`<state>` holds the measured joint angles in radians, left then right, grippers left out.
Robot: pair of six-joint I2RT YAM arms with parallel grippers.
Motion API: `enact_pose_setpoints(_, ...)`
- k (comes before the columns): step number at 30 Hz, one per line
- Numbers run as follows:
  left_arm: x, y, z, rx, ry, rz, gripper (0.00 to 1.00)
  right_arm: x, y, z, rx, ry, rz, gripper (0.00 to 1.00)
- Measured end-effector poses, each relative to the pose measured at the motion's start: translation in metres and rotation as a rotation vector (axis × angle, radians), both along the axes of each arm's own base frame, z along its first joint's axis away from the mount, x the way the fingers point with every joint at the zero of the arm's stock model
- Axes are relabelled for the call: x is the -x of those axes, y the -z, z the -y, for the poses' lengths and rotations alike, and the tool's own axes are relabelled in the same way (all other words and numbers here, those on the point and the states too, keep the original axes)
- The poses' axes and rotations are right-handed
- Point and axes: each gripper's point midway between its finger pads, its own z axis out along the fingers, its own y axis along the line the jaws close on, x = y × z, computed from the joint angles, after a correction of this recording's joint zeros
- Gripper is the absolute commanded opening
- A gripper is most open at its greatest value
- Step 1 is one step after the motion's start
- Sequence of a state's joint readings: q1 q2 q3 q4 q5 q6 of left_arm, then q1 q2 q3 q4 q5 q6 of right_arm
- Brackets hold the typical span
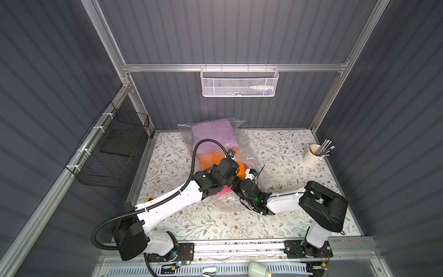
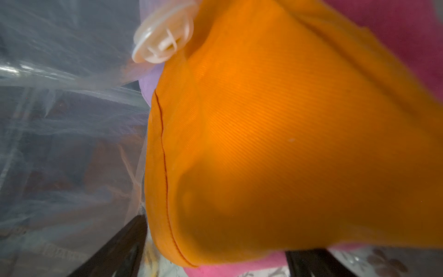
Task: Take the trousers out of the vacuum bag
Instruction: Take out the trousers from the vacuum bag.
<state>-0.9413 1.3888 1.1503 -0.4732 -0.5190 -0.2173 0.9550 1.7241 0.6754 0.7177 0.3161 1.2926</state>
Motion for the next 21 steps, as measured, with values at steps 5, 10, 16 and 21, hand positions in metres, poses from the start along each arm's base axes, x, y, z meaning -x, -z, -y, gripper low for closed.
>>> enact_pose_setpoints(5, 0.001, 0.001, -0.001, 0.002, -0.002, -0.001, 0.00, -0.006, -0.020, -0.001, -0.019, -0.011, 0.035, 0.87)
enact_pose_setpoints(10, 0.002, 0.000, -0.002, 0.004, -0.003, 0.001, 0.00, -0.010, -0.047, -0.005, -0.049, -0.020, 0.081, 0.88)
enact_pose_setpoints(16, 0.002, -0.001, -0.003, 0.009, -0.006, 0.003, 0.00, -0.011, -0.041, -0.005, -0.039, -0.020, 0.075, 0.87)
enact_pose_setpoints(21, 0.002, -0.001, -0.003, 0.012, -0.009, 0.002, 0.00, -0.011, -0.018, -0.007, -0.019, -0.014, 0.035, 0.87)
